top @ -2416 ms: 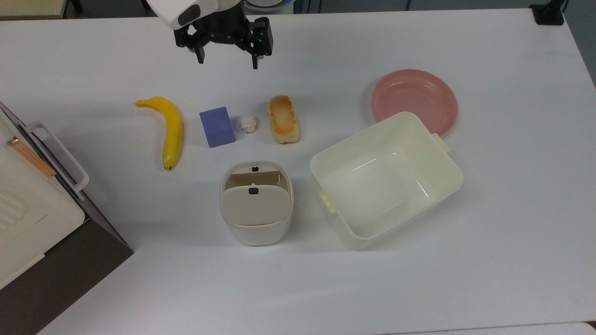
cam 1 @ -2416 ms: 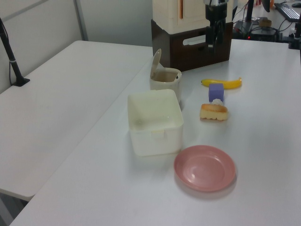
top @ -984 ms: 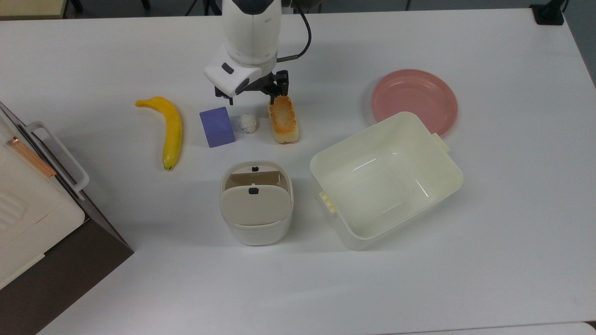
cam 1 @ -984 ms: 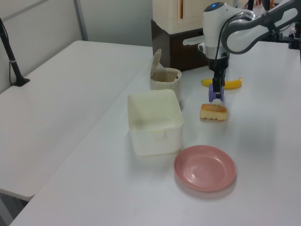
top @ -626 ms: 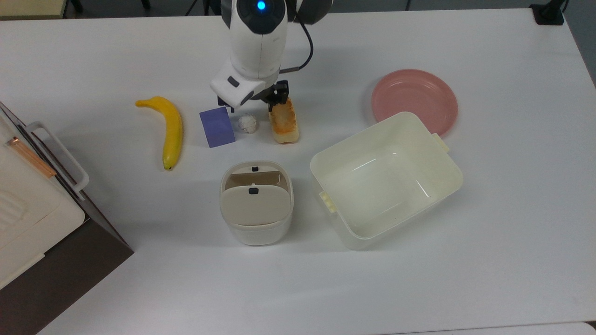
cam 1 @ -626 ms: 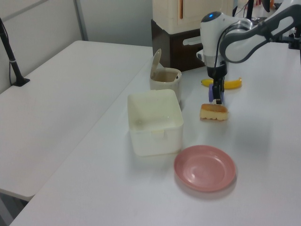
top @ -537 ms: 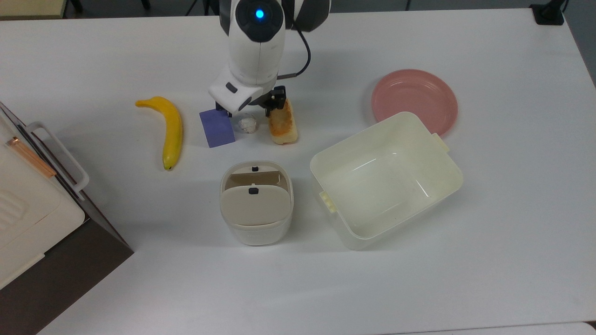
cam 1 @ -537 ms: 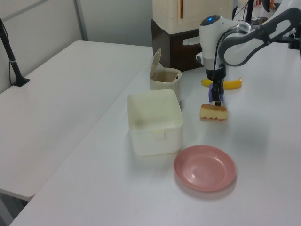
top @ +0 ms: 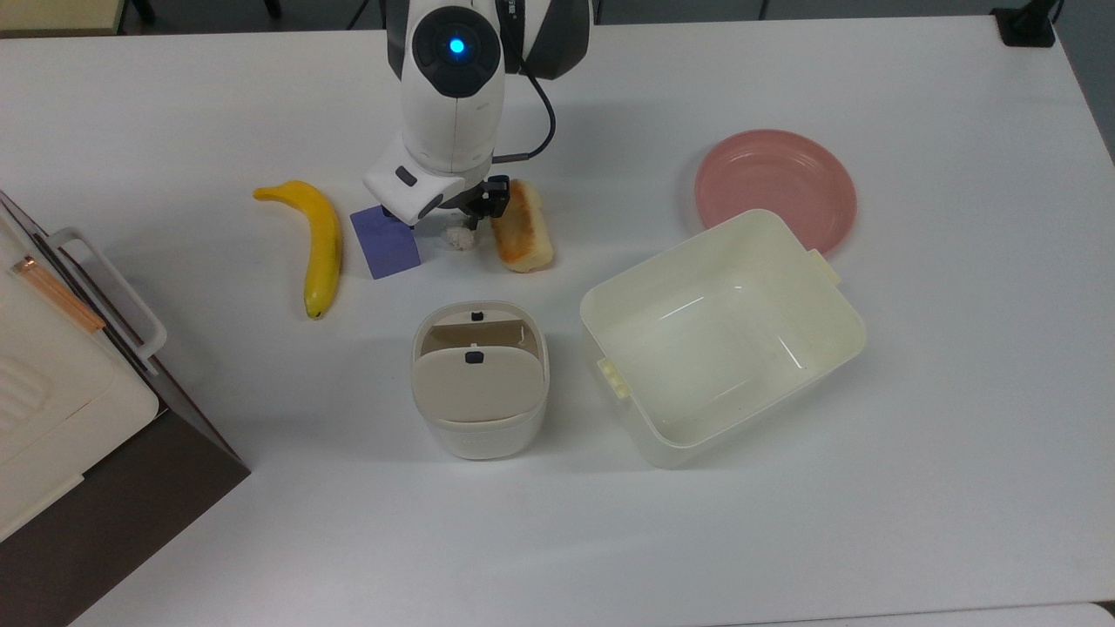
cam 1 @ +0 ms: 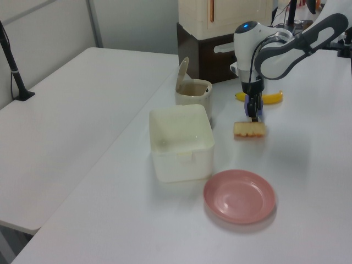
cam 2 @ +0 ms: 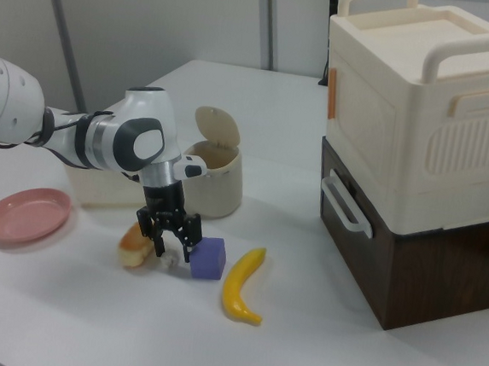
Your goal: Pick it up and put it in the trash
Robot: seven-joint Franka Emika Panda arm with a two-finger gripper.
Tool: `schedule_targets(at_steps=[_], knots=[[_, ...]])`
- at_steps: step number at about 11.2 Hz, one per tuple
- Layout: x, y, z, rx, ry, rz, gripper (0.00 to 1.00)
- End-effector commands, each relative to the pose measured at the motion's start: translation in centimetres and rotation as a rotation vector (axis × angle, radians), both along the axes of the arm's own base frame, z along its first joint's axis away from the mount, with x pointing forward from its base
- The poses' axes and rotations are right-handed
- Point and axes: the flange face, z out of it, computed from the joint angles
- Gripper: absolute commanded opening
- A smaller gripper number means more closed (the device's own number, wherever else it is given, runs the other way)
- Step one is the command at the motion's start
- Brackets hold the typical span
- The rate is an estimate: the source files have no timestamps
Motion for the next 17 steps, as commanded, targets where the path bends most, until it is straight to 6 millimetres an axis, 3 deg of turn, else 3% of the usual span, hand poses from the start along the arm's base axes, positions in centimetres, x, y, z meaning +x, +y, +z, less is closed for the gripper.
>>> schedule_targets(at_steps=[1,2,3,4,5,7,9,10,12,13,14,15,16,17], knots=[[-0.4,1.6,-1.8,-0.020,0.011,0.017,0.42],[-0.4,2.0,-1.9,-0.020,0.013,0.021,0.24],[-0.4,2.4,-1.7,-0.020,0.007,0.014,0.15],[-0.2,3.0,-1.5,-0.019,0.000,0.010,0.12],[-0.1,3.6,-0.6,-0.013,-0.012,0.016,0.11],[1.4,3.7,5.0,0.009,-0.098,-0.001,0.11],[5.0,4.0,12.6,0.075,-0.207,-0.047,0.14],[6.2,4.3,14.5,0.082,-0.256,-0.047,0.17],[8.7,5.1,15.6,0.083,-0.348,-0.077,0.23],[10.4,5.3,15.1,0.090,-0.432,-0.163,0.24],[11.6,5.5,14.7,0.101,-0.514,-0.237,0.40],[12.1,5.8,14.6,0.106,-0.557,-0.300,0.87],[12.2,5.8,14.6,0.091,-0.573,-0.344,1.00],[12.2,5.8,14.8,0.081,-0.582,-0.358,1.00]])
